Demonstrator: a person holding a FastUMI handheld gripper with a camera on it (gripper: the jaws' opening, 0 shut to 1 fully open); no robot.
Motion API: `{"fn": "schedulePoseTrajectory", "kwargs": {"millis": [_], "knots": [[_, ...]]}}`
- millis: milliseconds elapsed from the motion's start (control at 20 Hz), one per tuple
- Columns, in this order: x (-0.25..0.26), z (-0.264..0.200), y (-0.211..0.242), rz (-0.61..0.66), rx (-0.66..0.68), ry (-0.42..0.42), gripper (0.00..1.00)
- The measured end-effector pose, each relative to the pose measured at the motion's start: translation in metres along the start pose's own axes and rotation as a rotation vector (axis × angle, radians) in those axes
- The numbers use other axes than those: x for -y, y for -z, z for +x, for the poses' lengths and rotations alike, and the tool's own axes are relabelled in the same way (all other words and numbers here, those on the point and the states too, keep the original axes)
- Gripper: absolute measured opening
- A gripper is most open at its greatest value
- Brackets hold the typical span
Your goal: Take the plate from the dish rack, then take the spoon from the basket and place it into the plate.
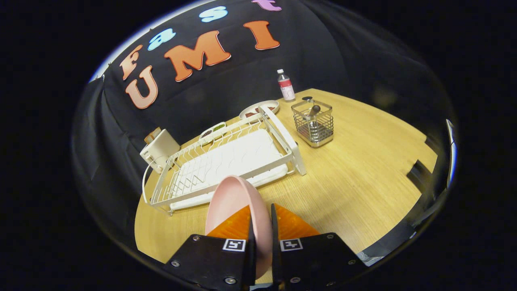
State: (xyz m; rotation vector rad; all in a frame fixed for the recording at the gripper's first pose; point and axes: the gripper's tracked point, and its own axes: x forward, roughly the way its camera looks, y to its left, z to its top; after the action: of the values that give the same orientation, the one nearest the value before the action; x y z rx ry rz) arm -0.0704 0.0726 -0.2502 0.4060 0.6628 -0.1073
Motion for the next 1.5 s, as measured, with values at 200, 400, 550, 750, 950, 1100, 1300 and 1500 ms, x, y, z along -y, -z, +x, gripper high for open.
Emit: {"fn": "schedulePoseTrajectory", "kwargs": {"millis": [200,400,550,750,950,1100,1300,1500], "knots": [[0.021,0.017,0.023,0.027,-0.081,0.031,0.24],[0.035,0.028,0.034,-0.009,-0.114,0.066,0.24],[0.034,0.028,0.028,-0.012,-0.108,0.060,0.24],[0.038,0.021,-0.006,-0.067,-0.045,0.064,0.50],[0.052,0.009,-0.063,-0.135,0.061,0.095,0.81],[0.062,0.001,-0.109,-0.180,0.147,0.116,0.97],[0.078,0.005,-0.154,-0.215,0.212,0.149,0.98],[0.089,0.024,-0.182,-0.285,0.268,0.185,0.98]]}}
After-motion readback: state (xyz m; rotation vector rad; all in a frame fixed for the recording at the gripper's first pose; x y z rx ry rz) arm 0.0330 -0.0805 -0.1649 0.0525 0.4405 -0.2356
